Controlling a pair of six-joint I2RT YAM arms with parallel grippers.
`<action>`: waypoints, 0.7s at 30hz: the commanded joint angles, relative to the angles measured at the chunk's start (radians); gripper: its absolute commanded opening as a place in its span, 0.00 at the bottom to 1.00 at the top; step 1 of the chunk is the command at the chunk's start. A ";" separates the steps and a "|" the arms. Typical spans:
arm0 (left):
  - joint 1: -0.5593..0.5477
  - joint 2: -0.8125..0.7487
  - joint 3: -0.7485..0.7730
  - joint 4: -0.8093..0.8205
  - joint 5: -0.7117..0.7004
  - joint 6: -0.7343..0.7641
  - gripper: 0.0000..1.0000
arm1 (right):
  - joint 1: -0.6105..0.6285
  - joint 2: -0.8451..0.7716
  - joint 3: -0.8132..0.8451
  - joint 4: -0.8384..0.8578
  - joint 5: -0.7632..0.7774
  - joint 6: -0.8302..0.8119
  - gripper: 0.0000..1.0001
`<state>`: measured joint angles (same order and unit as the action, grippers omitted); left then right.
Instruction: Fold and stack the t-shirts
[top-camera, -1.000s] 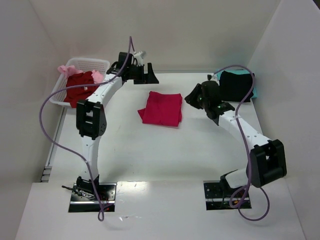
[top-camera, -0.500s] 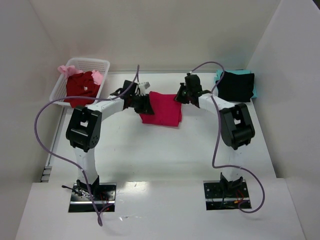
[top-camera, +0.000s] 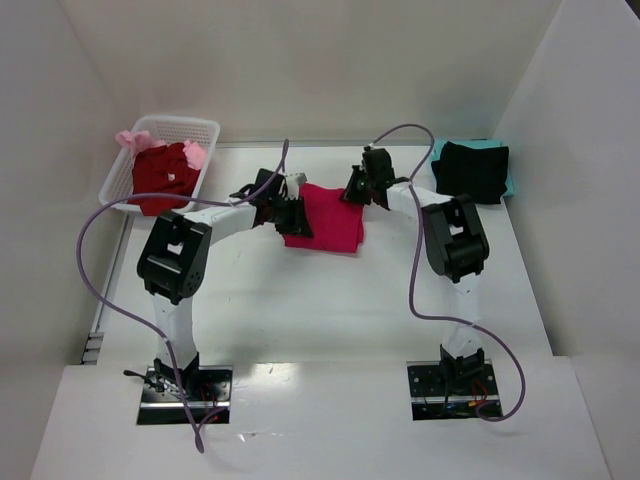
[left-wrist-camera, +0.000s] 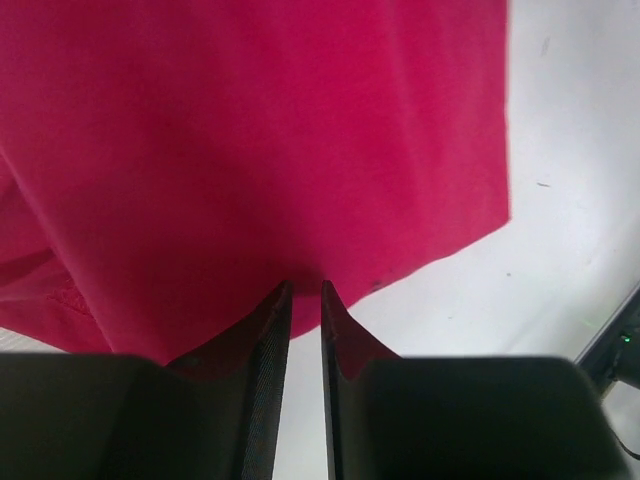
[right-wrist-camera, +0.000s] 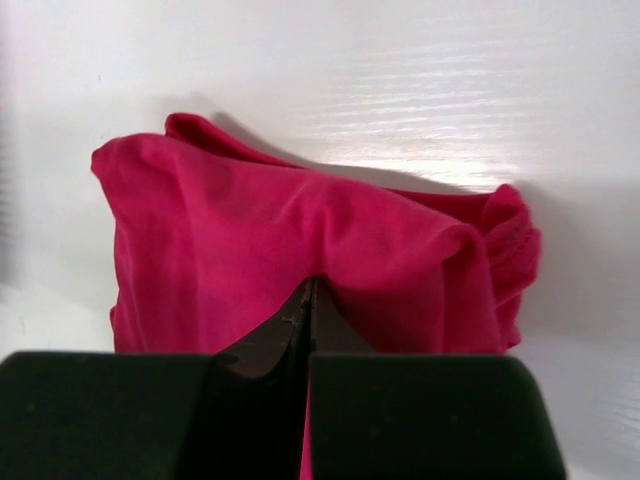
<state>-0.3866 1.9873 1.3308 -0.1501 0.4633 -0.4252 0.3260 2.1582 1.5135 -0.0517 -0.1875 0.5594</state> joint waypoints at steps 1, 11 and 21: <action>0.003 0.033 -0.013 0.000 -0.014 -0.006 0.25 | -0.035 0.005 0.013 0.064 0.042 -0.010 0.00; 0.040 -0.082 0.053 -0.097 -0.002 0.043 0.34 | -0.130 -0.076 0.022 0.055 -0.039 -0.010 0.00; 0.109 0.123 0.499 -0.118 0.046 0.148 0.85 | -0.087 -0.299 -0.134 0.081 -0.202 -0.004 0.10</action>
<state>-0.2722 2.0319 1.7393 -0.2756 0.4644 -0.3363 0.2085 1.9640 1.4307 -0.0345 -0.3260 0.5594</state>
